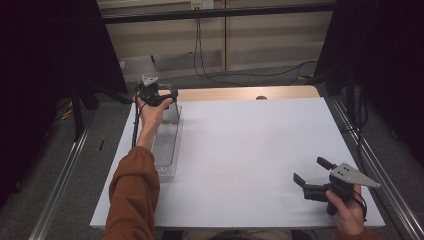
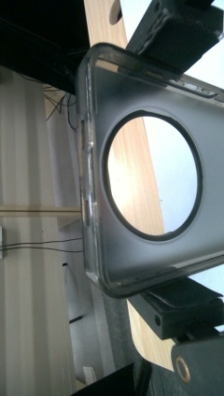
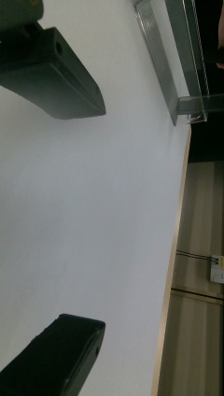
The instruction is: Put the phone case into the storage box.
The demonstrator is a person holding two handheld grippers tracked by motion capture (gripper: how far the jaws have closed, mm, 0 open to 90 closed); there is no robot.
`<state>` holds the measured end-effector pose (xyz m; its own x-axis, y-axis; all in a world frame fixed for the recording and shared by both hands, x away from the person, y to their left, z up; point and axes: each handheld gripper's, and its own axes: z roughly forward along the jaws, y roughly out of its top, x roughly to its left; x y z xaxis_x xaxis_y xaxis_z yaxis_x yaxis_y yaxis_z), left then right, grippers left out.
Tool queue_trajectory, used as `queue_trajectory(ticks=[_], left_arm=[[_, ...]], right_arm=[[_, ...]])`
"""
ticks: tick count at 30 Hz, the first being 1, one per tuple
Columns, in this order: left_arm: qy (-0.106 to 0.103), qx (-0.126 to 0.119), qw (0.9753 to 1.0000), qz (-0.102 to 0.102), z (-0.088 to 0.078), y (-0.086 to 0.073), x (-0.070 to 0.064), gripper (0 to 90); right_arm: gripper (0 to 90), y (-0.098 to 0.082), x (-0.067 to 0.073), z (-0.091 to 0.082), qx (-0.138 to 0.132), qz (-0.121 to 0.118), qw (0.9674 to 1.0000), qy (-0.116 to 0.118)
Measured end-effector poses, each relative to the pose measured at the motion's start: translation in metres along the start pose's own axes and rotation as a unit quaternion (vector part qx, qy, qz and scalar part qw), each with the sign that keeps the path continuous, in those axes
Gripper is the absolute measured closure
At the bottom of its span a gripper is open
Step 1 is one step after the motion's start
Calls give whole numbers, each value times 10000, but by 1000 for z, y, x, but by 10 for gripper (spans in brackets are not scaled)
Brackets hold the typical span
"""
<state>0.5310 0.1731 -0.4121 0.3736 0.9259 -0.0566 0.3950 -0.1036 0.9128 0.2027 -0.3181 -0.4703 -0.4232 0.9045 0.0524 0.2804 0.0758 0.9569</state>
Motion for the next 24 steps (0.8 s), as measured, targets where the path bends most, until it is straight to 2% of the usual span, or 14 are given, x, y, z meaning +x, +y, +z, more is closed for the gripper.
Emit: queue_trajectory(ticks=[10, 14, 15, 17, 19, 22, 24], left_arm=[[6, 60, 10000, 56, 7, -2, -4, 87], [-29, 2, 10000, -11, 9, -3, -5, 79], [-55, 55, 10000, 60, 8, -3, -5, 78], [-18, 63, 10000, 63, 9, -3, -5, 76], [-60, 75, 10000, -5, 10, -4, -3, 69], [33, 22, 10000, -30, 10, -4, -2, 69], [-32, 17, 10000, -60, 11, -5, -2, 68]], right_arm=[[0, 0, -1, 0, -9, 15, 10000, -21], [0, 0, 0, -1, 12, 14, 10000, 6], [0, 0, 0, 0, 15, 26, 10000, -4], [0, 0, 0, 0, 17, 11, 10000, -3], [0, -1, 0, 1, 24, 5, 10000, -2], [0, -1, 0, 1, 27, 7, 10000, -20], [0, -1, 0, 1, 27, 23, 10000, -16]])
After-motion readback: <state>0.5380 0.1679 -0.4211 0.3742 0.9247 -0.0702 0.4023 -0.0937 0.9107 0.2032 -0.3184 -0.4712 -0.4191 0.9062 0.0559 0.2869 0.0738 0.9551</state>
